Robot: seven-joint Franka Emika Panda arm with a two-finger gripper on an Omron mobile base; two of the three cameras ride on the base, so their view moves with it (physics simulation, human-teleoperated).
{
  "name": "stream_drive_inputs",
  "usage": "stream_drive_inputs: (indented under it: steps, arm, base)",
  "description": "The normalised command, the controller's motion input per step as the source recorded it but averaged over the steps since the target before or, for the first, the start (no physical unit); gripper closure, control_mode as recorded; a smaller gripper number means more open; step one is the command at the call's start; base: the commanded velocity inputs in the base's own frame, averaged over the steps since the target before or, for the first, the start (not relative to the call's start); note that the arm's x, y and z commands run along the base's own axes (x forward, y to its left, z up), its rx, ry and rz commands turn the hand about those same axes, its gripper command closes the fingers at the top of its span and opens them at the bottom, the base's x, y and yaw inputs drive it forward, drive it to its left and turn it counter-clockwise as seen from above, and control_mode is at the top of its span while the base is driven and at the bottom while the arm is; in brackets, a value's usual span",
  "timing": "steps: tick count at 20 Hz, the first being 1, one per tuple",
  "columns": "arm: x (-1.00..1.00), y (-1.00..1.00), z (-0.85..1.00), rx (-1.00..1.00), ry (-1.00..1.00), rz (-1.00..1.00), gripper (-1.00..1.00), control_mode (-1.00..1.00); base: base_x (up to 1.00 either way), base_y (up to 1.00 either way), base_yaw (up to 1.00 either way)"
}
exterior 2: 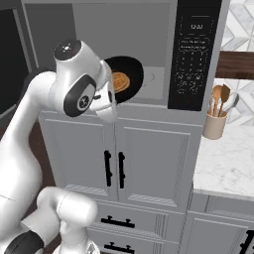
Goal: Open the microwave, place the bowl with waffle inside the microwave, then close the microwave door and turn it on.
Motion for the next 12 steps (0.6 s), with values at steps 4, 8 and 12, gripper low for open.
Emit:
stream_drive_inputs:
  steps: [4,8,12]
  arm:
    - [0.79,0.25,0.0,0.15,0.0,0.12,1.0,-1.0]
    - [0.71,0.25,-0.02,0.05,0.01,0.09,1.0,-1.0]
    - [0.72,0.02,-0.11,0.04,0.0,0.05,1.0,-1.0]
  base:
    - [0.0,0.0,0.0]
    - [0.0,0.0,0.0]
    - [0.0,0.0,0.0]
